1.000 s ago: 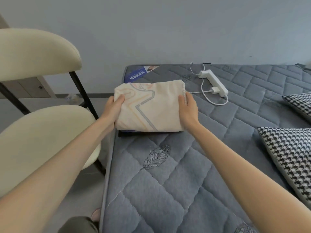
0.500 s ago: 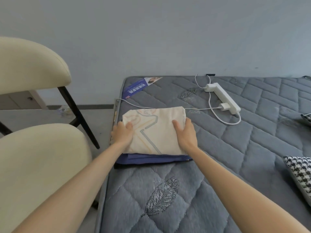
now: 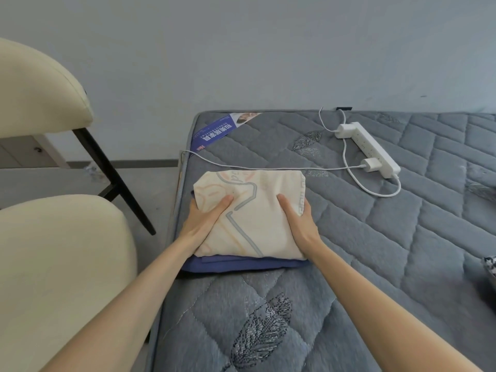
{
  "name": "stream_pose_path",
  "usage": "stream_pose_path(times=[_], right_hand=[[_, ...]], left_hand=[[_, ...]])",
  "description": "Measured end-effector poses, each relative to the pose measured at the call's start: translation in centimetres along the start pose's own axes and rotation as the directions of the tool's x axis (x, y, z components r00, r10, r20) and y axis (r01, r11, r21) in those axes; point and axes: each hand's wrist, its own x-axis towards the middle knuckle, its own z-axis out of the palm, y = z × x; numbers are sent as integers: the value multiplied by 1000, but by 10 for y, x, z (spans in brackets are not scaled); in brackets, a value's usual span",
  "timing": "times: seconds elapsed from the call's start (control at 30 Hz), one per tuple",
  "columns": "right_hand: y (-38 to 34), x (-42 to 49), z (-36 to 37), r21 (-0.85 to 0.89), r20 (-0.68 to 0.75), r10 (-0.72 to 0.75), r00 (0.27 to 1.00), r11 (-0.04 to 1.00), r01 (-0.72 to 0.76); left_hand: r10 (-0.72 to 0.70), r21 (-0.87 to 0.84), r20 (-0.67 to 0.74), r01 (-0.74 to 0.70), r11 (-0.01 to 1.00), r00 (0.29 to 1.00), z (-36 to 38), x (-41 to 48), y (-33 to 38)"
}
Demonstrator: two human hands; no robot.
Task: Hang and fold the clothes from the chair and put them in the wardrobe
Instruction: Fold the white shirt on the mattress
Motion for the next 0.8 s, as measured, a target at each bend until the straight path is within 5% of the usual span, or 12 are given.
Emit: stream_pose_path(times=[0.5, 0.8], right_hand=[[5, -41, -8, -70, 88, 23, 996, 997, -17], [51, -120, -11, 3, 93, 168, 981, 986, -169]], left_hand=[[-17, -118, 225, 45, 992, 974, -21, -34, -14], [-72, -134, 161, 94, 986, 984, -39, -131, -58]])
